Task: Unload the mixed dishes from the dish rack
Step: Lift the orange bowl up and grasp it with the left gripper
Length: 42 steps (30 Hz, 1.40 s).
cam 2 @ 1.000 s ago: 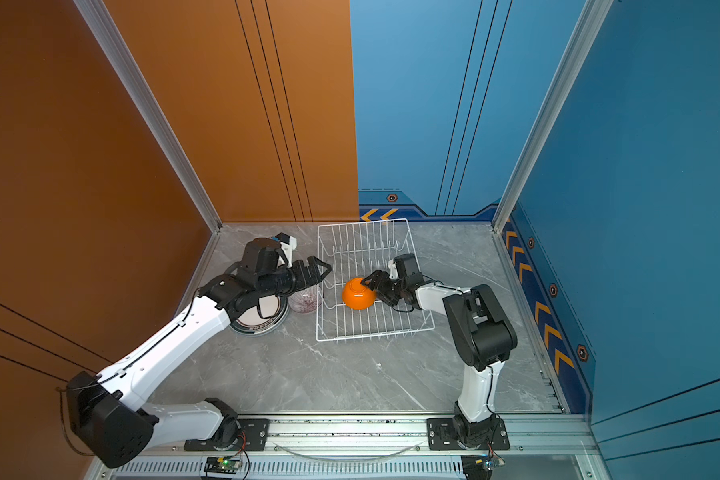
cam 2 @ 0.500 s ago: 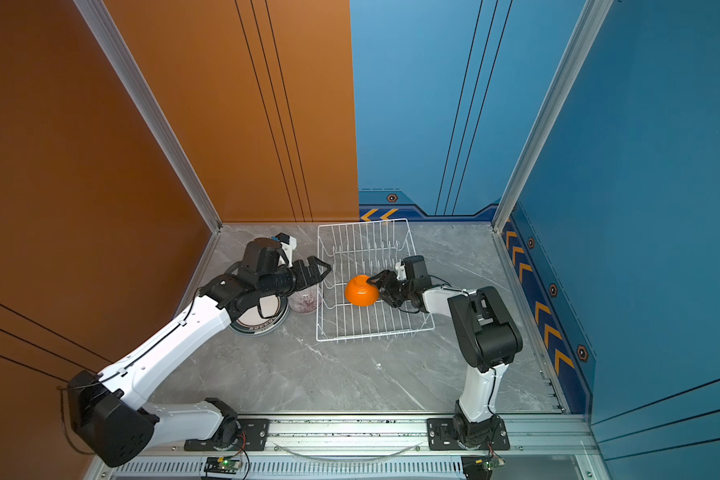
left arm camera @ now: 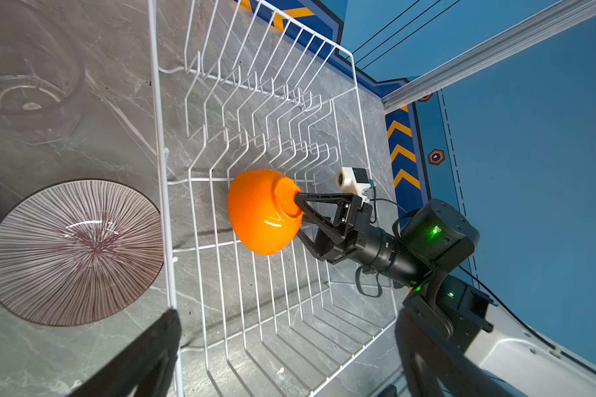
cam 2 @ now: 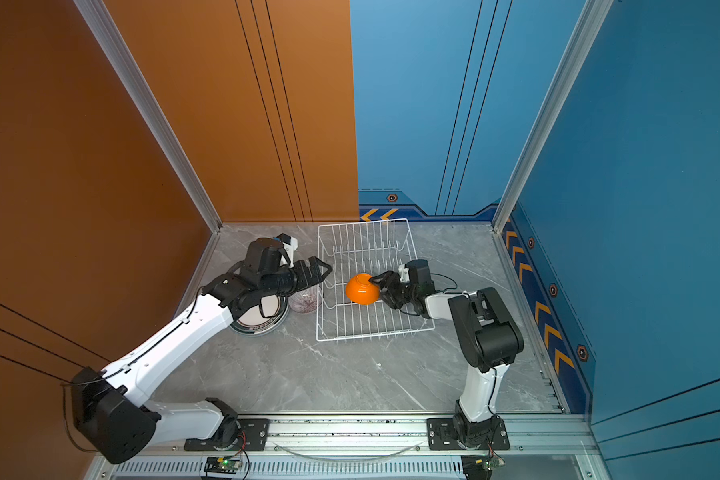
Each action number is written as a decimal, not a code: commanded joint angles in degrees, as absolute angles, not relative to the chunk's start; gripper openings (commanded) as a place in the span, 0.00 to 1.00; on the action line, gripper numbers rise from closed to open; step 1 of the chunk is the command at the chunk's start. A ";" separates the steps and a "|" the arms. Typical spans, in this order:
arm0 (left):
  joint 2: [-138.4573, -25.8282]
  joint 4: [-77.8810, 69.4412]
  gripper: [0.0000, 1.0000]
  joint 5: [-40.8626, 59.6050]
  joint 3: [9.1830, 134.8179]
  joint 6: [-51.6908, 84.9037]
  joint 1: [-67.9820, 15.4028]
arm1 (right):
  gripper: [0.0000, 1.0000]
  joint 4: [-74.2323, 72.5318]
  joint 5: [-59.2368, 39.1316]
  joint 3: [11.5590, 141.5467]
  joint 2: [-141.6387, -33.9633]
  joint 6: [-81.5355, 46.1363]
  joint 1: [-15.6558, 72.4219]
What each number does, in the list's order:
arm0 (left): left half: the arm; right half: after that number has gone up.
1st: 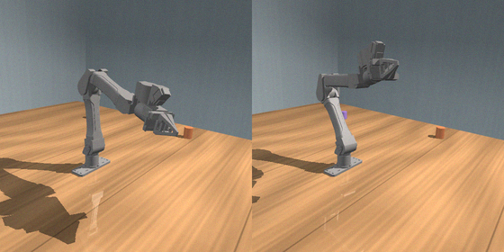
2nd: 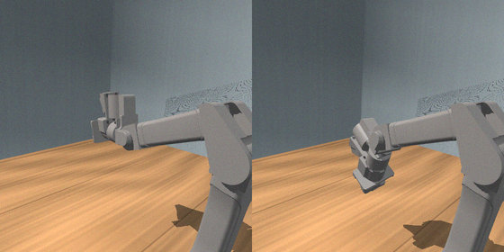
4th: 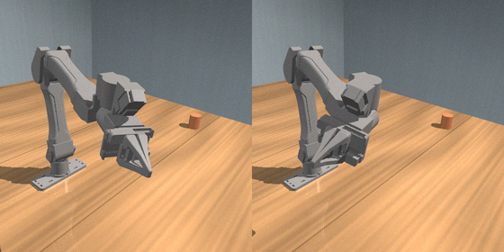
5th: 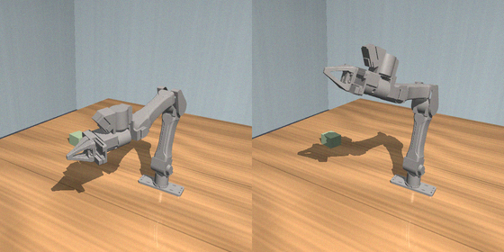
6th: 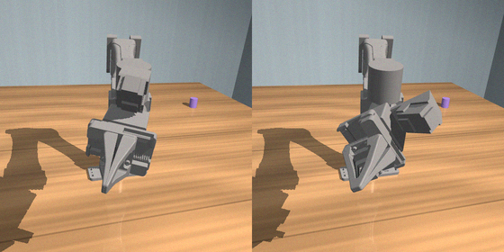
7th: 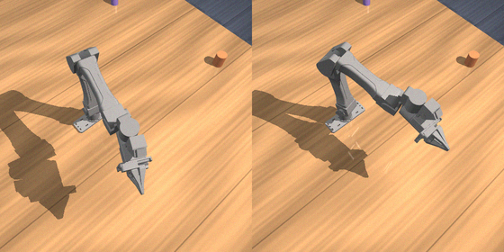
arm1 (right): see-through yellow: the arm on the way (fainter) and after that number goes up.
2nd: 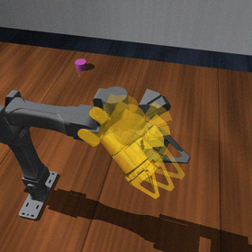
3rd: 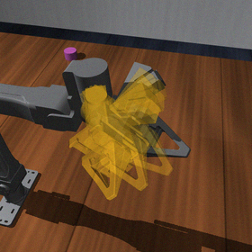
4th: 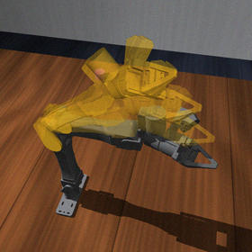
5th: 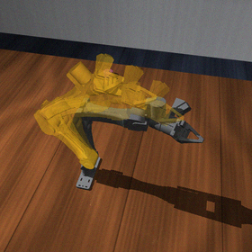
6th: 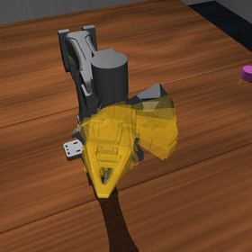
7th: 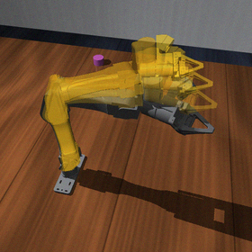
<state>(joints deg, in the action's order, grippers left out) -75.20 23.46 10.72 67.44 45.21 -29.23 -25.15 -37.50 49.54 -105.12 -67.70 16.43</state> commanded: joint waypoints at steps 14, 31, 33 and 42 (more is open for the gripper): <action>-80.08 22.23 0.98 12.05 72.21 45.12 -30.40 | 0.56 -31.95 -35.95 49.13 -96.91 -73.19 15.10; -87.11 11.59 0.96 17.92 76.95 51.69 -30.49 | 0.56 -36.57 -35.00 49.33 -87.15 -78.10 16.56; -87.66 7.13 0.92 18.85 76.84 53.40 -30.44 | 0.55 -38.63 -35.04 48.93 -87.08 -79.01 16.77; -89.65 -2.89 0.74 21.23 76.24 56.54 -30.79 | 0.55 -56.10 -34.90 47.41 -90.35 -88.52 19.08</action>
